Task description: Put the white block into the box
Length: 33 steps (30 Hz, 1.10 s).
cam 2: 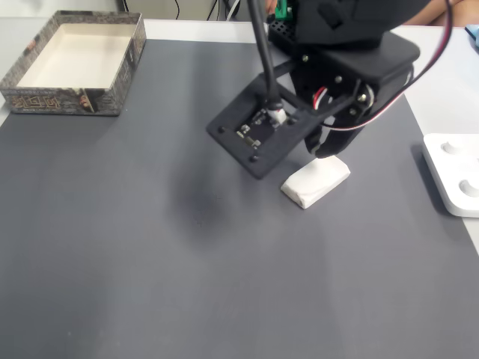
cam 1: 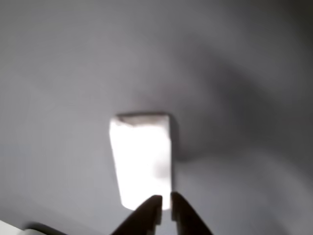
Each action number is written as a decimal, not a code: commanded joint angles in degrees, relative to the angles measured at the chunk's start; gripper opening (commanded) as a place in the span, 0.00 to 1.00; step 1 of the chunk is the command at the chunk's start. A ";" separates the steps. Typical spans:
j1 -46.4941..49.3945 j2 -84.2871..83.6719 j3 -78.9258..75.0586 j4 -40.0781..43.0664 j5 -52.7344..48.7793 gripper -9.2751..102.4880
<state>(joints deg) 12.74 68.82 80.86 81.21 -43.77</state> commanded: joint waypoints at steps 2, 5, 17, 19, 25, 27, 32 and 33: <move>1.41 4.22 0.00 -1.67 0.88 0.14; 1.85 4.48 0.26 -1.67 0.88 0.21; 3.69 7.29 2.99 -1.58 1.32 0.32; 3.78 7.29 2.99 -1.67 1.93 0.32; 3.87 6.68 2.81 -1.76 4.57 0.31; 3.87 6.33 2.81 -1.76 5.45 0.30; 3.69 5.19 2.81 -1.76 7.21 0.29; 3.60 4.83 2.81 -1.76 7.47 0.29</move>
<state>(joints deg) 15.64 70.58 84.11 80.07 -37.53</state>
